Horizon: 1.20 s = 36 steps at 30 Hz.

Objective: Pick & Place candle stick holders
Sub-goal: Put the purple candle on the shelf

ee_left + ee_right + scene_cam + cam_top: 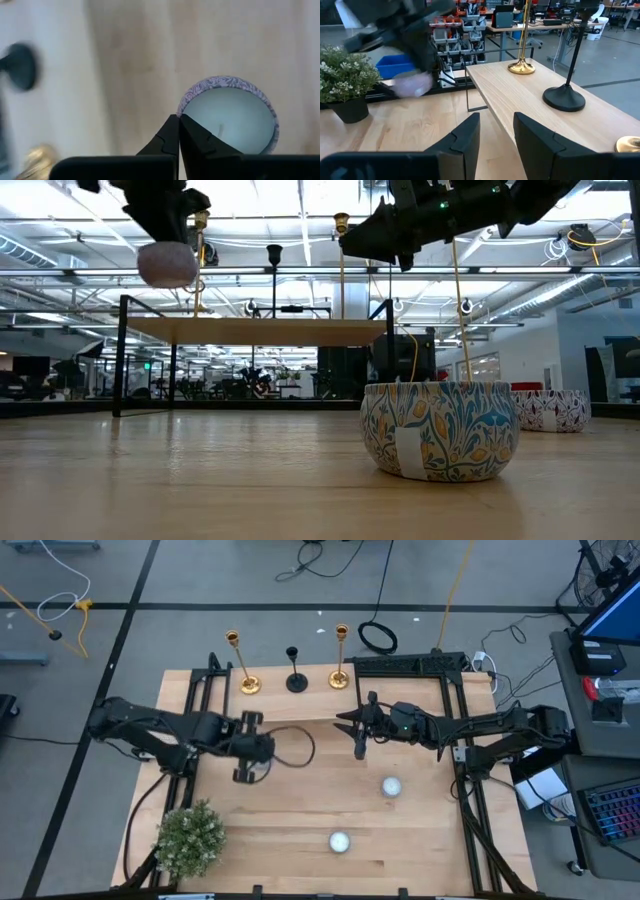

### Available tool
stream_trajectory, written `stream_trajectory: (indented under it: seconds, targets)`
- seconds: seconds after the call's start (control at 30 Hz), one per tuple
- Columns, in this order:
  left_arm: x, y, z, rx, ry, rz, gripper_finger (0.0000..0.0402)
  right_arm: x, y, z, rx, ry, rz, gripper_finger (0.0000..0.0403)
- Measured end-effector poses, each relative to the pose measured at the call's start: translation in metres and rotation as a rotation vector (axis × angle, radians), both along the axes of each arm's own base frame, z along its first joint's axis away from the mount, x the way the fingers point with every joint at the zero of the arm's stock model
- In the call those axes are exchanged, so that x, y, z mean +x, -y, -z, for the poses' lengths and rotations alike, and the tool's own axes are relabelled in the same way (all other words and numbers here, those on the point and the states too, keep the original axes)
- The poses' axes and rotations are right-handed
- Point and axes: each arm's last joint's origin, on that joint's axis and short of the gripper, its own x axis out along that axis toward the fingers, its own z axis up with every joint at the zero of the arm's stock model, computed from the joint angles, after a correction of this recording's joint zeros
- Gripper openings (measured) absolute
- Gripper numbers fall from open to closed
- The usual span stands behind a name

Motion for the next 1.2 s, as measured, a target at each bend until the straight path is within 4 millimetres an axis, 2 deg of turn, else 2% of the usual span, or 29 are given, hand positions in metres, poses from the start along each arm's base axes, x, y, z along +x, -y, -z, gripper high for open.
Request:
stream_trajectory:
  seconds: [0.13,0.23,0.47,0.6,0.83,1.2]
  targets:
    - [-0.007,-0.026,-0.014,0.096,-0.053,-0.097,0.0003,0.000,0.000,0.001,0.001,-0.012,0.000,0.0114]
    - [-0.010,-0.048,-0.016,0.124,-0.090,-0.162,0.0002,0.000,0.000,0.002,0.002,-0.020,0.000,0.0114]
    - [-0.018,-0.100,-0.016,0.092,-0.098,-0.337,0.0003,0.000,0.000,0.002,0.003,-0.022,-0.001,0.0114]
    - [-0.022,-0.121,-0.013,0.043,-0.081,-0.380,0.0003,0.000,0.000,0.002,0.003,-0.023,-0.002,0.0114]
    - [-0.030,-0.142,-0.006,0.015,-0.080,-0.432,0.0006,0.000,0.000,0.002,0.002,-0.023,-0.002,0.0113]
    - [-0.037,-0.154,-0.005,-0.008,-0.084,-0.463,0.0004,0.000,0.000,0.002,-0.004,-0.025,-0.004,0.0112]
